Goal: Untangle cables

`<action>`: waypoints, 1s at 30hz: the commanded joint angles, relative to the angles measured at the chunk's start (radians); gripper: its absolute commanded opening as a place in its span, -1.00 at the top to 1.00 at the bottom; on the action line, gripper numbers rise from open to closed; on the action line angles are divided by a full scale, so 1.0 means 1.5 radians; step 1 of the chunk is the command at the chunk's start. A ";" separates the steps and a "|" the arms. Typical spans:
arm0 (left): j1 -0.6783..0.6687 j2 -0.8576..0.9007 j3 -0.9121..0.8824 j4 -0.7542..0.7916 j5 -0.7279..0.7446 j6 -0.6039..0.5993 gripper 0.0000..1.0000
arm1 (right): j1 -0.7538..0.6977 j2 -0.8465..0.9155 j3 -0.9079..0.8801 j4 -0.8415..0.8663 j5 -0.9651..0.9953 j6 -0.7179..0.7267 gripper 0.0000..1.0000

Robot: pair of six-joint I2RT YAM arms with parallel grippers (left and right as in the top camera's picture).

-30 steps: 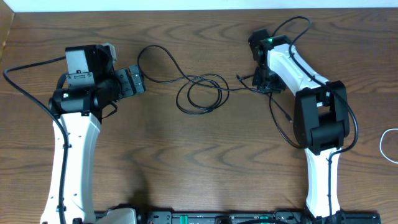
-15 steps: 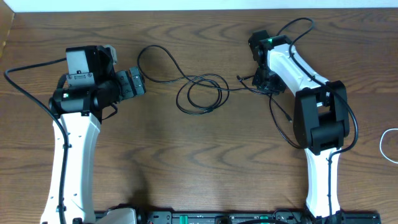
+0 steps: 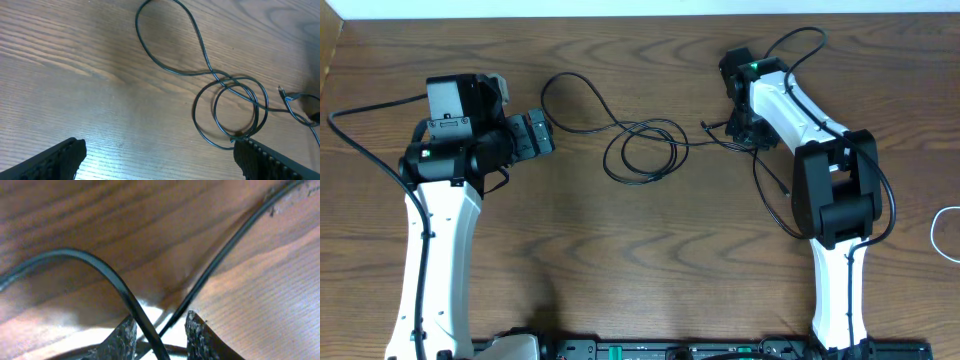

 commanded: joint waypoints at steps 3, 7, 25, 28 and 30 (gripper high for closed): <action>0.002 -0.012 -0.003 -0.002 0.008 0.006 -0.99 | 0.012 0.012 -0.024 0.035 0.012 0.013 0.42; 0.002 -0.012 -0.003 -0.002 0.008 0.006 -0.99 | 0.022 0.012 -0.035 0.063 0.007 0.022 0.41; 0.002 -0.012 -0.003 -0.004 0.008 0.006 -0.99 | 0.015 0.012 -0.041 0.011 0.002 0.145 0.38; 0.002 -0.012 -0.003 -0.004 0.008 0.006 -0.99 | 0.015 0.012 -0.041 0.011 0.002 0.145 0.38; 0.002 -0.012 -0.003 -0.006 0.008 0.006 -0.99 | 0.014 0.012 -0.042 0.012 0.002 0.145 0.38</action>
